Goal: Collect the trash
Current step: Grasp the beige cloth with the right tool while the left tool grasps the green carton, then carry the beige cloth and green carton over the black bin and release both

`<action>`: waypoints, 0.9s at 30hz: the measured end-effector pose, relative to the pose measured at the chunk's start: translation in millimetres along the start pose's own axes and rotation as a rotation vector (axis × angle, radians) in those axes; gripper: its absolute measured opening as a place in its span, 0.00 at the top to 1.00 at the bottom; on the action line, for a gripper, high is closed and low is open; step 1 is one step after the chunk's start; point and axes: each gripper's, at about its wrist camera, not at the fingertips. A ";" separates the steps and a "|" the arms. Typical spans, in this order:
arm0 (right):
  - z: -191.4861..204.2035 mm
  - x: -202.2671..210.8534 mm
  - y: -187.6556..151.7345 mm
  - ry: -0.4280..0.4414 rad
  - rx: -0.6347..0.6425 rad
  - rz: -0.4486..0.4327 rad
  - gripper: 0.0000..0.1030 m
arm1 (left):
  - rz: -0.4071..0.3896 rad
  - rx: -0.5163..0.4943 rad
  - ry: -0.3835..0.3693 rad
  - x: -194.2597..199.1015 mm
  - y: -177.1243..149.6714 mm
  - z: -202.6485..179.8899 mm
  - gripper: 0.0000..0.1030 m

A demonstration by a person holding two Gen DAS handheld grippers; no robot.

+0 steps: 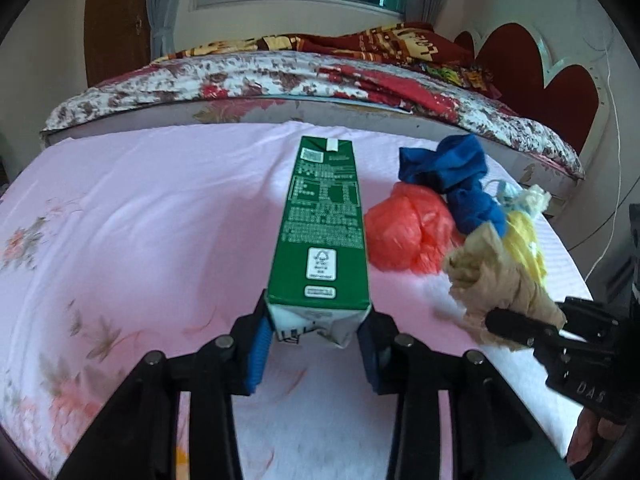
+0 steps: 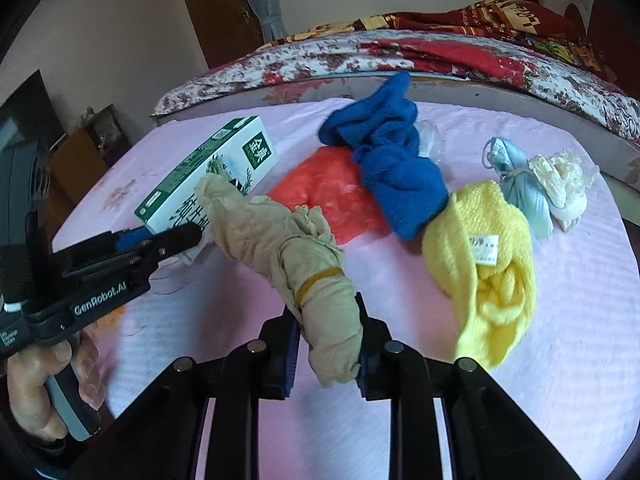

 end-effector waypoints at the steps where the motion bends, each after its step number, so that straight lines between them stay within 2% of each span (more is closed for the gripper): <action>1: 2.1 6.9 -1.7 0.004 -0.003 -0.013 0.76 | -0.007 -0.006 0.006 4.4 -0.9 -1.0 0.61; 6: 4.0 45.9 -10.0 -0.002 -0.025 -0.074 0.76 | -0.045 -0.079 0.026 28.6 -10.5 -19.8 0.61; 11: -7.0 81.7 -21.6 -0.036 -0.041 -0.102 0.76 | -0.068 -0.114 0.008 48.9 -26.8 -40.7 0.61; 19: -49.9 141.6 -64.2 -0.096 -0.120 -0.146 0.77 | -0.137 -0.175 -0.031 76.9 -53.7 -75.9 0.61; 27: -90.7 197.2 -114.4 -0.162 -0.167 -0.171 0.76 | -0.110 -0.214 -0.098 84.7 -82.4 -115.1 0.61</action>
Point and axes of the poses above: each gripper's, at about its wrist camera, not at the fingertips, and x roughly against the way its jaws point, z to its left, y to its top, and after that the axes turned 8 degrees about -y, right-handed
